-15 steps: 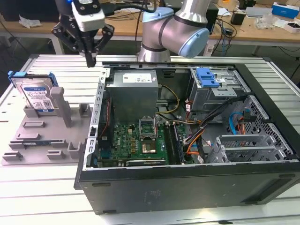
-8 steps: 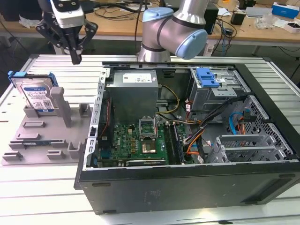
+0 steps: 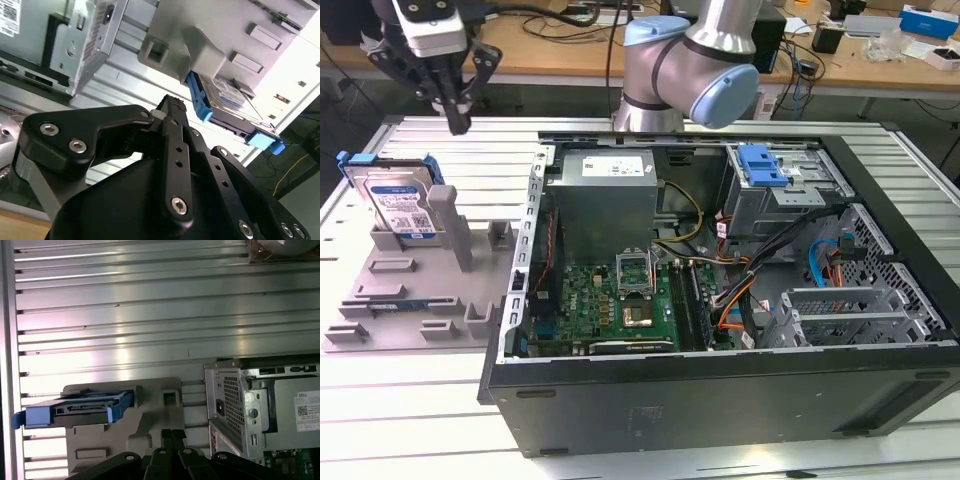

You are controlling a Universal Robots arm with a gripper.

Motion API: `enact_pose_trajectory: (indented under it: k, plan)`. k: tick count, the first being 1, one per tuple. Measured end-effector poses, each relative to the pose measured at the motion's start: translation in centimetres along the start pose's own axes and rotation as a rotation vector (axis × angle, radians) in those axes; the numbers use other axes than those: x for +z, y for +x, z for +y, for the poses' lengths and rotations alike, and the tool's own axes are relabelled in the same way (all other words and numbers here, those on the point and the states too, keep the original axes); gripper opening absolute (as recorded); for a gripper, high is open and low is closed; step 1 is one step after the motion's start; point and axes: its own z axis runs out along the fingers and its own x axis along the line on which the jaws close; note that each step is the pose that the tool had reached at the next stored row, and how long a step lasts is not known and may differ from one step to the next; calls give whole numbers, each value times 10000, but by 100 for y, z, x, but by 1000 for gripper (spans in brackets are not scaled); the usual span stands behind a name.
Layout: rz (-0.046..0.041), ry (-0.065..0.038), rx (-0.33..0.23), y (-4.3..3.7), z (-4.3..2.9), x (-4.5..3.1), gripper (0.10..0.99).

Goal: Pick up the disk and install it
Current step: 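Reach for the disk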

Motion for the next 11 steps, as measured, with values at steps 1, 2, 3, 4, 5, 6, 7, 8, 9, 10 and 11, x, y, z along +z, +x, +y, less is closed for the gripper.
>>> enact_pose_trajectory:
  k: [1, 2, 3, 4, 5, 6, 7, 8, 9, 10, 11]
  plan:
    - [4, 0, -2, 45, 9, 2, 106]
    - [6, 1, -2, 78, 16, 4, 106]
    - [8, 0, -1, 114, 24, 7, 106]
    - [11, 1, 0, 140, 30, 8, 106]
    - [18, 1, 0, 194, 41, 12, 106]
    - [32, 2, -1, 264, 52, 18, 106]
    - [47, 4, 2, 306, 57, 22, 106]
    - [63, 5, 2, 355, 62, 27, 106]
    - [84, 6, 2, 415, 69, 33, 106]
    - [97, 7, 2, 455, 73, 37, 106]
    - [104, 7, 3, 478, 76, 39, 106]
